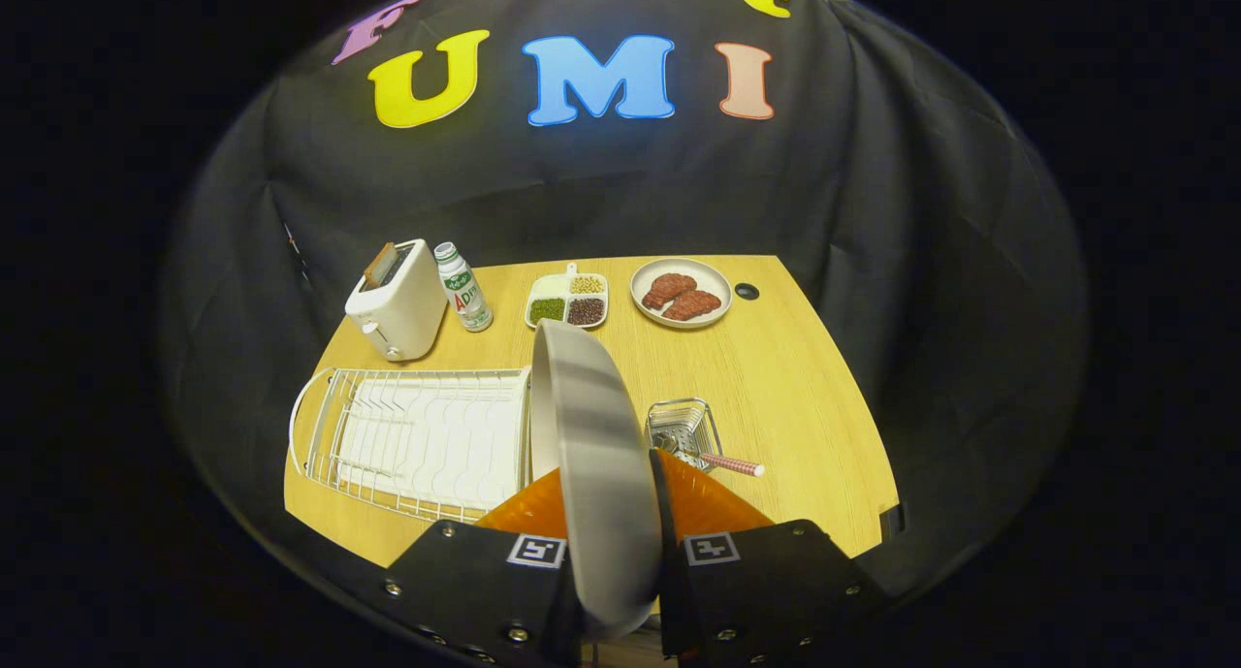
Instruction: Take the plate from the dish rack, then take the spoon from the basket and place it into the plate.
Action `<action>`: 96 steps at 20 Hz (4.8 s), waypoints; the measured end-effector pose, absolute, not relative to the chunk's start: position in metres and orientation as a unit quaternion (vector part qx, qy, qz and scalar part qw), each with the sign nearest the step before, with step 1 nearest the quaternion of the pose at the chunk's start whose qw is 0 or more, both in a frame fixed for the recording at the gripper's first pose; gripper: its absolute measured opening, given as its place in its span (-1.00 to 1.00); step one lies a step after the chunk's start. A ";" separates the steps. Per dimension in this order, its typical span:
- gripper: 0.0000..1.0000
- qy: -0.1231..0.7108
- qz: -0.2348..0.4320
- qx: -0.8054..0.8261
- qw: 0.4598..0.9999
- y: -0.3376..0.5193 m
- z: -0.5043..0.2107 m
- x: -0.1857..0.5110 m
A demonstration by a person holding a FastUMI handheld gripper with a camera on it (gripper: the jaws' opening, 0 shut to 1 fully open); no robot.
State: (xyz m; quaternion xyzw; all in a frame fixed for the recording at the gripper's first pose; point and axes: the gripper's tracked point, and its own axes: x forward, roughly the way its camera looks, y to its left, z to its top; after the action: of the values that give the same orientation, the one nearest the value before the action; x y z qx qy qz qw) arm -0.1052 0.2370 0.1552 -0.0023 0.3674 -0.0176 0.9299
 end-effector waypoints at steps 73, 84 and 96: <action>0.54 -0.002 0.109 -0.036 0.993 0.124 0.053 -0.033; -0.69 0.025 0.138 -0.024 0.990 0.141 0.038 -0.009; -0.84 0.037 0.128 -0.055 0.990 0.145 0.072 -0.031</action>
State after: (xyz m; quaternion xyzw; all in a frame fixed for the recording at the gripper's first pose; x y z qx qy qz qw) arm -0.0306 0.1448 0.0724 -0.0549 0.0370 0.1283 0.9895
